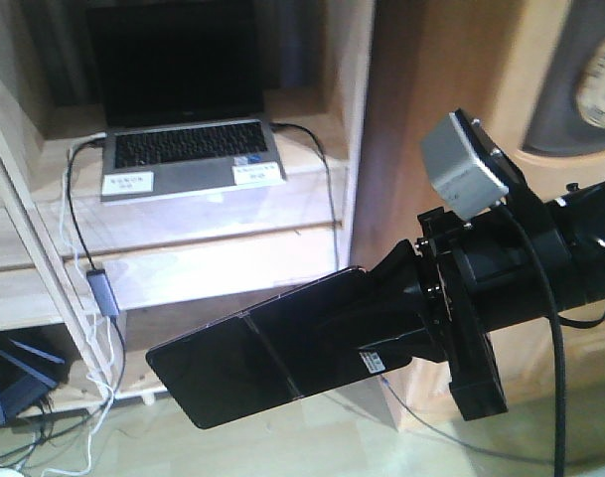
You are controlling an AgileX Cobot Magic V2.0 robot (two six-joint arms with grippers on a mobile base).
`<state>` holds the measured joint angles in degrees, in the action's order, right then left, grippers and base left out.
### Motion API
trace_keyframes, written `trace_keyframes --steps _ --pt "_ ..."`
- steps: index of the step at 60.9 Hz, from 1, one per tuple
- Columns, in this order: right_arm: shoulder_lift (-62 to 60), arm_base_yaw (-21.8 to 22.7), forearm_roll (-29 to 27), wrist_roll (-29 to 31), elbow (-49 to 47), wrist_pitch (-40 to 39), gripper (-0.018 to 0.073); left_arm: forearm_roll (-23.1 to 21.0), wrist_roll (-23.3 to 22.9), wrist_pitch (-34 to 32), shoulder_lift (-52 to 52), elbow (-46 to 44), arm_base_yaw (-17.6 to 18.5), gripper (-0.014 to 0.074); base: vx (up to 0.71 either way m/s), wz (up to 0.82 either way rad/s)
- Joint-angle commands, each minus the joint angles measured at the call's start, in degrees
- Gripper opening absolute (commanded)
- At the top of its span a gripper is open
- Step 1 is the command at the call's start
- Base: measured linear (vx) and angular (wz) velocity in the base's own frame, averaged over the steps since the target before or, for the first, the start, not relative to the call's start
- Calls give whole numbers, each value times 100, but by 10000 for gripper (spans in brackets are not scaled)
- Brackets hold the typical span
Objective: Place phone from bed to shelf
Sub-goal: 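Drive the base to the wooden shelf holding the phone aloft, then raise the right gripper with the phone above the upper shelf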
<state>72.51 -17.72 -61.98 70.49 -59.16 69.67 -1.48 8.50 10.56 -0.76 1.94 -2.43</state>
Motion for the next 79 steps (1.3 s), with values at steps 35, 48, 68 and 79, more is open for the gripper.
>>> trace_keyframes --steps 35,48,68,79 --pt "-164 4 -529 3 -158 395 -2 -52 -33 -415 -77 -122 20 1 34 24" --pt "-164 4 -529 3 -158 395 -2 -52 -33 -415 -77 -122 20 1 29 18" --pt "-164 4 -529 3 -158 400 -2 -52 -33 -415 -77 -122 20 1 23 9" --pt "-164 4 -529 3 -158 400 -2 -52 -33 -415 -77 -122 20 1 18 -4"
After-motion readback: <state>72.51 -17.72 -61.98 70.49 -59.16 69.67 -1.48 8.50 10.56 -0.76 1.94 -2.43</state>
